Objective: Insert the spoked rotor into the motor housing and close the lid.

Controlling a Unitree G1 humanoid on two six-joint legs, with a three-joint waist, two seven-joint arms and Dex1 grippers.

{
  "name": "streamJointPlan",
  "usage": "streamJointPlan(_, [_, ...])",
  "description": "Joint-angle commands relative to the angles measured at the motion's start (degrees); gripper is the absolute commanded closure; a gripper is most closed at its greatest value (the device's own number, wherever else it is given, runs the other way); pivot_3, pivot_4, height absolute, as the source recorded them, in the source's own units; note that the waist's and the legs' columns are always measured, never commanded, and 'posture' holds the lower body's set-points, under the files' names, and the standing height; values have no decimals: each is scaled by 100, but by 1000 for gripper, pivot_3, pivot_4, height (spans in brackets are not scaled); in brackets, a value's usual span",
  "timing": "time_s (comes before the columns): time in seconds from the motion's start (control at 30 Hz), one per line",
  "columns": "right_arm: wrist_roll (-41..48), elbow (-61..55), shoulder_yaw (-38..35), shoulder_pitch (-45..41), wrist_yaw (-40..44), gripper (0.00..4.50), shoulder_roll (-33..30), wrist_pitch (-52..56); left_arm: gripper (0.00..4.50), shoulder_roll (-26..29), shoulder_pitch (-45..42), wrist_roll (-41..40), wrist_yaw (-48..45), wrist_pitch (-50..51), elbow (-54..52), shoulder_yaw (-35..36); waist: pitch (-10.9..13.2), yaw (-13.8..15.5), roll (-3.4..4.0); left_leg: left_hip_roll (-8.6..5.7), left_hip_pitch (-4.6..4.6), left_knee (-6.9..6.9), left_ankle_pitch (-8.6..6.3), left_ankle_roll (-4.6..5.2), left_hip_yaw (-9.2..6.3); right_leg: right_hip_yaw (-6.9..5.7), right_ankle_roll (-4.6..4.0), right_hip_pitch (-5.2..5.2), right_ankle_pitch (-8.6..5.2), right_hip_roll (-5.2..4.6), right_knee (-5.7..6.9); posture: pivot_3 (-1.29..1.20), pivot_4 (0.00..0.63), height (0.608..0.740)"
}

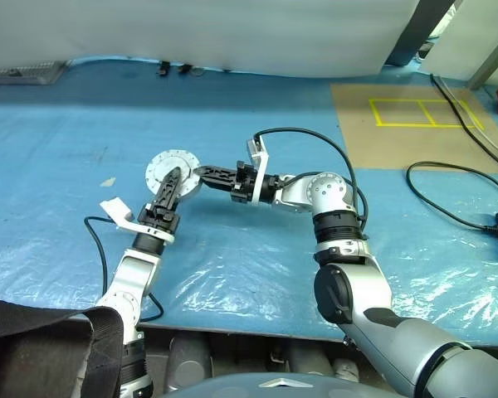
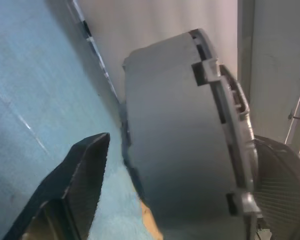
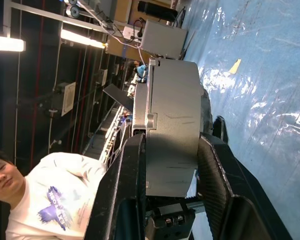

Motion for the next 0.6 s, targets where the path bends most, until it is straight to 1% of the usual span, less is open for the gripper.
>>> streamJointPlan(0.03, [415,-303,-112,-152,110,3439,86,-33,1590,28,-26,47,-97,2,-3,-59,0,-1,0,0,0,0,0,0,0,0,0,0,0,0,0,0,150,740])
streamJointPlan(0.07, [420,-282,-124,-163,100,3439,79,-49,1737,31,-30,42,-95,11,5,-67,0,-1,0,-1,0,1,0,0,0,0,0,0,0,0,1,0,150,740])
streamJointPlan(0.2, [399,-160,-209,-228,-20,3439,88,-225,1783,25,-78,7,21,3,29,-44,0,-3,0,-2,2,2,0,0,0,0,1,0,1,1,6,0,150,740])
streamJointPlan(0.4, [397,181,-426,-403,-338,3439,122,-628,1790,10,-202,-523,96,166,5,15,0,-5,0,-2,2,12,0,0,0,1,-2,0,-1,1,16,0,150,740])
streamJointPlan(0.5, [246,397,-423,-485,-494,3439,73,-989,1790,-98,-414,-853,96,53,121,165,0,-2,0,-2,1,17,0,0,-1,0,-15,0,-9,0,21,0,150,740])
streamJointPlan(0.57, [53,623,-386,-553,-675,3439,29,-1364,1790,-113,-578,-772,1,-67,221,206,0,-3,0,-2,1,23,0,0,-1,1,-17,0,-10,-2,24,0,150,740])
streamJointPlan(0.6, [-13,738,-377,-588,-762,3089,14,-1529,1790,-116,-649,-707,-13,-109,269,209,0,-4,-1,-2,1,23,0,0,-1,1,-17,0,-10,-3,25,0,150,740])
